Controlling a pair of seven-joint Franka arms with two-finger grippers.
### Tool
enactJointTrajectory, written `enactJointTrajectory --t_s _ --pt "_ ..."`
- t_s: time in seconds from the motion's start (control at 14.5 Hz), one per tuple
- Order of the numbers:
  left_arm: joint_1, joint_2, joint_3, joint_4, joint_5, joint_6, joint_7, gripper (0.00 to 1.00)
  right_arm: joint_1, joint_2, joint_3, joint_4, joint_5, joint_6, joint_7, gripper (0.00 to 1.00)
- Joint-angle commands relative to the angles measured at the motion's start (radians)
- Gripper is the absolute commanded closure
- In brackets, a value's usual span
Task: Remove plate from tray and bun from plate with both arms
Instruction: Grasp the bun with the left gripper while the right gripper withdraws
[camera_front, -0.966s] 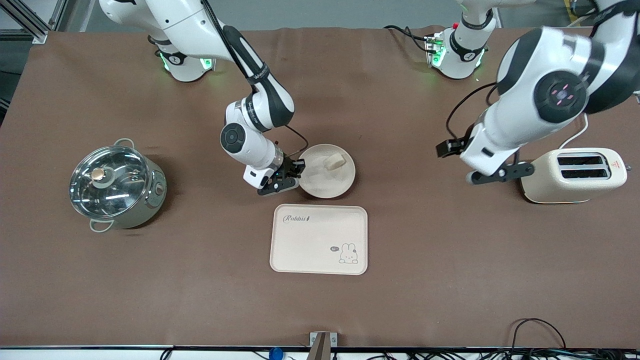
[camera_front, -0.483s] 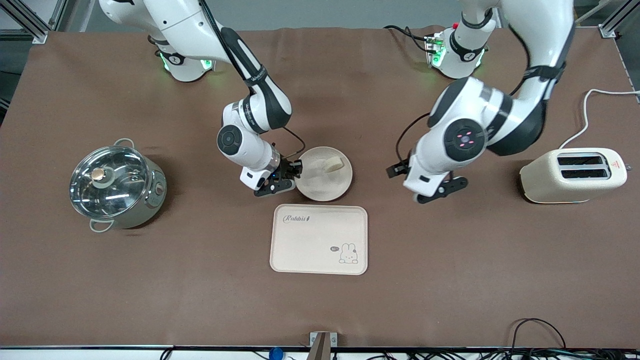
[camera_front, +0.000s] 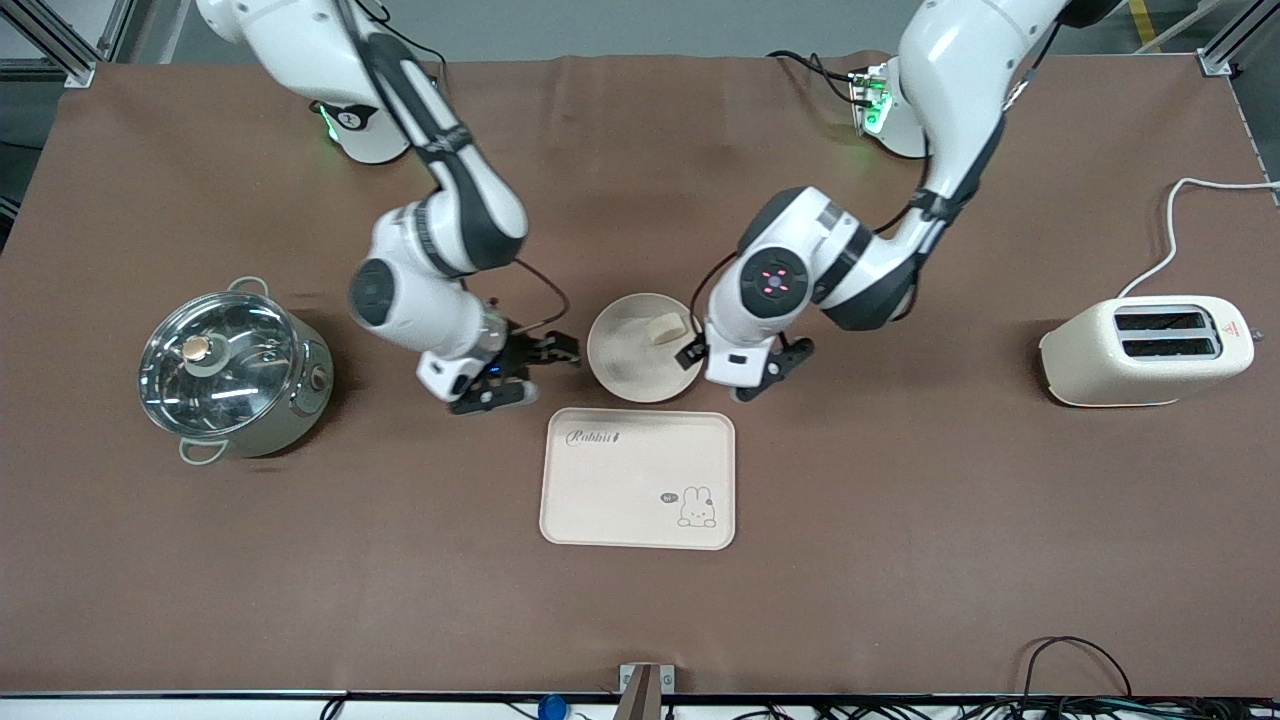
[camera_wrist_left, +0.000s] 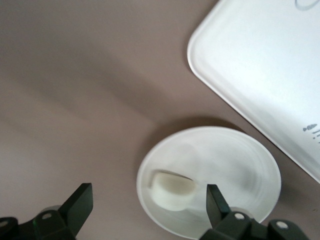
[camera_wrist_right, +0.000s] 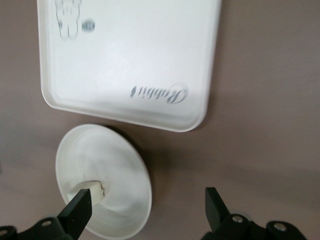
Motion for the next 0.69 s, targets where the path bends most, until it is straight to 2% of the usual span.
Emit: enactJointTrajectory --t_s 0.0,0.28,0.41,0.48,0.62 --pt "-0.042 0.064 0.001 0.011 0.067 0.077 -0.126 0.00 -0.066 -0.132 -0.059 -0.033 -0.062 -0.142 -0.010 0.00" --pt "-0.090 0.133 0.001 0.008 0.142 0.149 -0.257 0.00 -0.074 -0.246 -0.276 0.034 -0.260 -0.369 -0.019 0.00" --pt "-0.113 0.158 0.001 0.004 0.153 0.187 -0.306 0.00 -0.077 -0.238 -0.362 0.201 -0.429 -0.556 -0.035 0.00" --pt "-0.118 0.167 0.001 0.001 0.154 0.200 -0.325 0.00 -0.108 -0.238 -0.363 0.264 -0.480 -0.637 -0.026 0.00" --pt "-0.122 0.168 0.001 -0.008 0.156 0.201 -0.328 0.05 -0.205 -0.238 -0.323 0.320 -0.522 -0.676 -0.038 0.00"
